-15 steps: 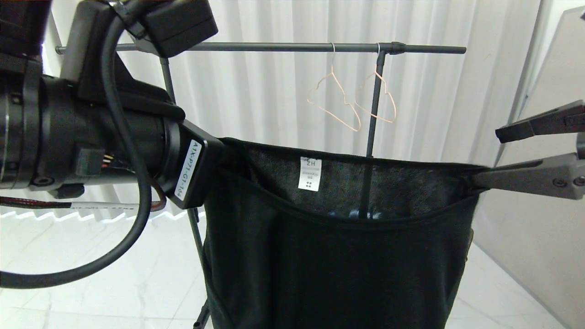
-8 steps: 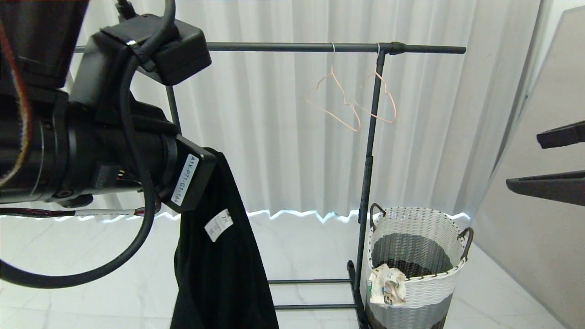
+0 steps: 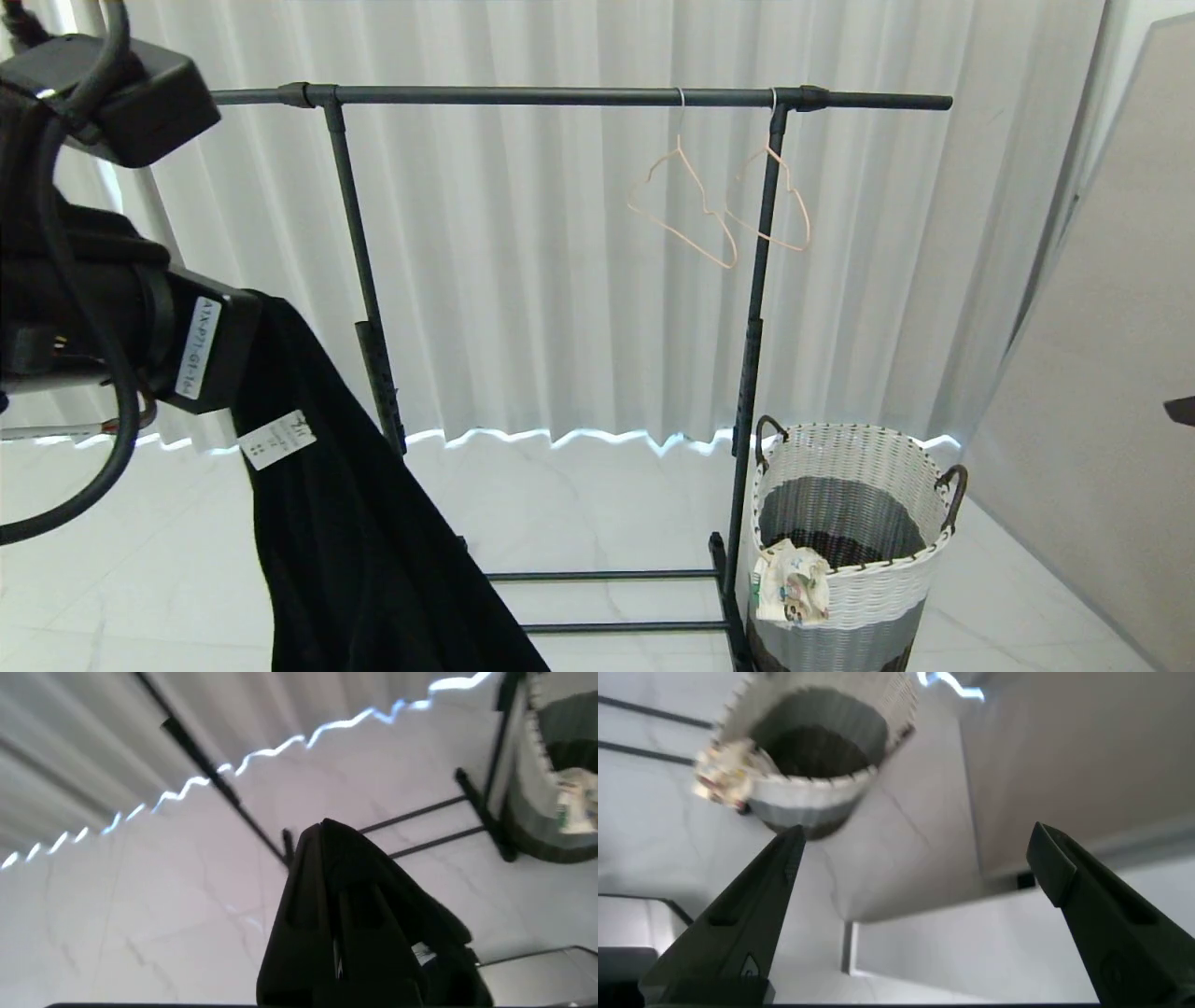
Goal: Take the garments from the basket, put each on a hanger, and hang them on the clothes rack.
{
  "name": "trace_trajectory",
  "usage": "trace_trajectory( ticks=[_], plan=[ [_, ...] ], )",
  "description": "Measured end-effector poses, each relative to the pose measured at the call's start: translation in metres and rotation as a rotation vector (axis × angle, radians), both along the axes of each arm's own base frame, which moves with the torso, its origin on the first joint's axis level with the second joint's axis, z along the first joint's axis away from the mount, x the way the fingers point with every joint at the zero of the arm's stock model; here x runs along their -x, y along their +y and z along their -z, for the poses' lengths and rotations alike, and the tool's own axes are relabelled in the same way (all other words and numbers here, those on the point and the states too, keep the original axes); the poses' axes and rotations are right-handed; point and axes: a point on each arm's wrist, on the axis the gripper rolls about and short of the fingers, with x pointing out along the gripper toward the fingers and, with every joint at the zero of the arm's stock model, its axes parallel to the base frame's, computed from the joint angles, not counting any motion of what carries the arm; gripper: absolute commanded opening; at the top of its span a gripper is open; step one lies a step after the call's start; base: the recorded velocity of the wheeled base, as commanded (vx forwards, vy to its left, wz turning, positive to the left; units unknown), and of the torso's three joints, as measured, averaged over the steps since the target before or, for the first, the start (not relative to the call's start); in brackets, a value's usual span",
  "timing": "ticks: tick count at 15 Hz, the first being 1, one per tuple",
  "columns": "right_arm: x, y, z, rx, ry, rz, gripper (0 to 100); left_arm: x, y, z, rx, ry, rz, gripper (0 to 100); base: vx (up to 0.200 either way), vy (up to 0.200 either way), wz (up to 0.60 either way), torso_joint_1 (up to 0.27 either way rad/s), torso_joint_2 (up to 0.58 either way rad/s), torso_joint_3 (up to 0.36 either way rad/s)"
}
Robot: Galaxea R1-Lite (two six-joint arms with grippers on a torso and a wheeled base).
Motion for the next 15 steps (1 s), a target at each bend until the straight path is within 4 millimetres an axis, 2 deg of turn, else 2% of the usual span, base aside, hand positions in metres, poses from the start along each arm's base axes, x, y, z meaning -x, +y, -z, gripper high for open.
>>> trace_trajectory(
  ticks=[3, 7, 15],
  plan=[
    [0.001, -0.008, 0.006, -0.013, -0.002, 0.052, 100, 0.005, 0.015, 0.004, 0.0, 0.0, -0.065, 0, 0.0, 0.0, 0.0, 0.0, 0.0, 0.0],
    [-0.002, -0.008, 0.0, -0.116, -0.081, -0.005, 100, 0.007, 0.019, 0.004, 0.004, -0.005, -0.078, 0, 0.0, 0.0, 0.0, 0.023, -0.08, -0.073],
    [-0.003, -0.007, -0.003, -0.16, -0.113, -0.003, 100, 0.008, 0.02, 0.002, 0.009, -0.016, -0.081, 0, 0.0, 0.0, 0.0, 0.156, -0.44, -0.275]
  ],
)
